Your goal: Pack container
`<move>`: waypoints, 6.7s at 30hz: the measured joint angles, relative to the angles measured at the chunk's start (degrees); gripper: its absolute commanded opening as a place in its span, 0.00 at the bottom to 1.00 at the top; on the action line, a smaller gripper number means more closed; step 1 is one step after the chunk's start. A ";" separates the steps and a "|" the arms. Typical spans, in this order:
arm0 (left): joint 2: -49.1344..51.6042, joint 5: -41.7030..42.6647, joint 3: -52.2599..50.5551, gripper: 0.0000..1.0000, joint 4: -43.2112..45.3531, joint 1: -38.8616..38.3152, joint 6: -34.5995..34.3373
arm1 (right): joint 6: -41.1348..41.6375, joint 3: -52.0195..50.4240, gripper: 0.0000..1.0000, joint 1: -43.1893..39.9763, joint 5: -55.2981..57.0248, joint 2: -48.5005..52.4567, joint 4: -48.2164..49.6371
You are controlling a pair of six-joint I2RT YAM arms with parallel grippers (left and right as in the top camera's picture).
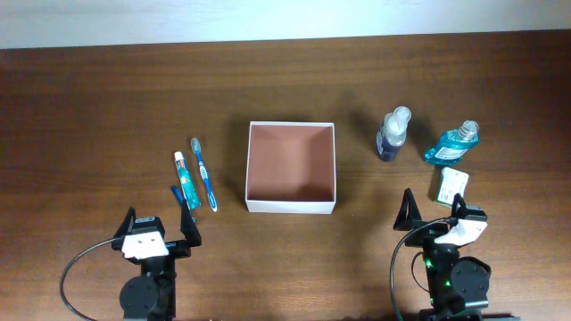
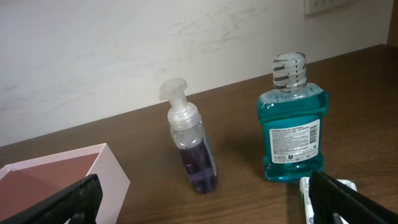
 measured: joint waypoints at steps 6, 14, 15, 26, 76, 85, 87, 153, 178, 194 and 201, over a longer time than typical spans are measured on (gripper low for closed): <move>0.00 0.00 0.00 0.99 0.00 0.00 0.00 | 0.00 0.00 0.98 0.00 0.00 0.00 0.00; 0.00 0.00 0.00 0.99 0.00 0.00 0.02 | 0.02 0.00 0.98 0.00 0.00 0.00 0.00; 0.00 0.00 0.00 0.99 0.00 0.00 0.02 | -0.04 0.00 0.98 0.00 0.00 0.00 0.00; 0.00 0.00 0.00 0.99 0.00 0.00 0.02 | 0.02 0.00 0.98 0.00 0.00 0.00 0.00; 0.00 0.00 0.00 0.99 0.00 0.00 0.02 | 0.00 0.00 0.98 0.00 0.00 0.00 0.00; 0.00 0.00 0.00 0.99 0.00 0.00 0.02 | -0.02 0.00 0.98 0.00 -0.02 0.00 0.00; 0.00 0.00 0.00 0.99 0.00 0.00 0.02 | 0.00 0.00 0.98 0.00 0.00 0.00 0.00; 0.00 0.00 0.00 0.99 0.00 0.00 0.02 | 0.07 0.00 0.98 0.00 -3.85 0.00 -0.24; 0.00 0.00 0.00 0.99 0.00 0.00 0.02 | -2.10 25.11 0.98 0.00 -17.46 11.67 -12.09; 0.00 0.00 0.00 0.99 0.00 0.00 0.02 | -6.84 72.81 0.98 0.00 -13.42 59.06 -46.66; -0.02 0.00 0.00 0.99 0.02 0.00 0.00 | -7.43 84.15 0.98 0.00 -10.34 73.77 -48.57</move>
